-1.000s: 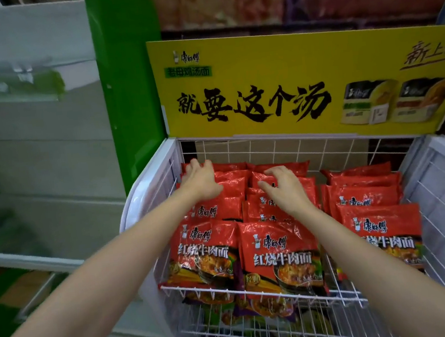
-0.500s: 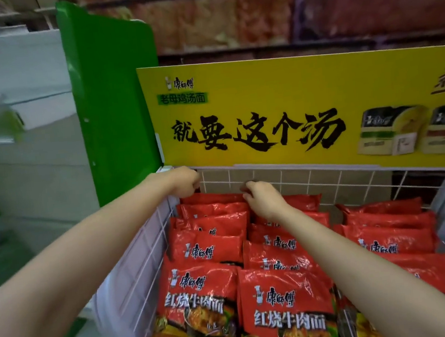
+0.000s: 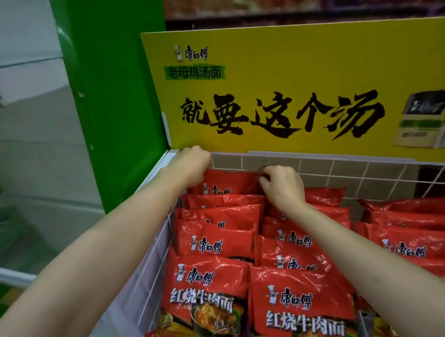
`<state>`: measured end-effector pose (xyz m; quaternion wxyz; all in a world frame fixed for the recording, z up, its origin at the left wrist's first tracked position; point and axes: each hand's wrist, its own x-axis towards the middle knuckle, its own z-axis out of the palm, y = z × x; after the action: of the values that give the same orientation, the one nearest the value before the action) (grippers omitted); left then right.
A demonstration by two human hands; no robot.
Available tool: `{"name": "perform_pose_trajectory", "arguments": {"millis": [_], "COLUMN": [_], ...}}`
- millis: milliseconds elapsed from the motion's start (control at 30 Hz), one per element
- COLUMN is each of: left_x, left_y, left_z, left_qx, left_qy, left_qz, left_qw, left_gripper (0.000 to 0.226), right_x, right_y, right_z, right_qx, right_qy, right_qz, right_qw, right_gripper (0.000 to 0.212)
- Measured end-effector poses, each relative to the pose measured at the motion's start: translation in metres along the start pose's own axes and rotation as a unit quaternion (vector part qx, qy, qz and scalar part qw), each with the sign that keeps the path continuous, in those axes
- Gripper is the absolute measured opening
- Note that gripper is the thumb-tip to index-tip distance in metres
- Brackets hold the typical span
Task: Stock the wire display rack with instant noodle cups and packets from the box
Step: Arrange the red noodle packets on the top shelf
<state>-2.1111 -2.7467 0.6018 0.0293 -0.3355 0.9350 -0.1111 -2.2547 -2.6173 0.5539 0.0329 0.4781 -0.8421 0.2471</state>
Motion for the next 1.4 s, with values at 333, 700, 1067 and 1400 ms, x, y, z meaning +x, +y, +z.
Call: {"name": "perform_pose_trajectory", "arguments": {"millis": [333, 700, 1067, 1400], "left_x": [-0.005, -0.018, -0.027, -0.041], "left_y": [0.003, 0.007, 0.008, 0.016], "left_z": [-0.006, -0.004, -0.014, -0.015], "left_qx": [-0.003, 0.079, -0.014, -0.034], "left_qy": [0.003, -0.142, -0.038, -0.276], "left_qz": [-0.004, 0.05, 0.001, -0.03], "left_qw": [1.0, 0.985, 0.999, 0.96], "left_gripper": [0.021, 0.035, 0.019, 0.033], "right_x": [0.002, -0.009, -0.016, -0.033], "right_y": [-0.002, -0.001, -0.008, -0.013], "right_z": [-0.008, -0.01, -0.002, -0.005], "right_qx": [0.029, -0.043, -0.045, -0.103], "right_qy": [-0.063, -0.176, -0.098, -0.193], "right_qz": [-0.001, -0.045, -0.045, -0.087], "right_qw": [0.998, 0.982, 0.993, 0.972], "right_gripper": [0.024, 0.032, 0.026, 0.035]}}
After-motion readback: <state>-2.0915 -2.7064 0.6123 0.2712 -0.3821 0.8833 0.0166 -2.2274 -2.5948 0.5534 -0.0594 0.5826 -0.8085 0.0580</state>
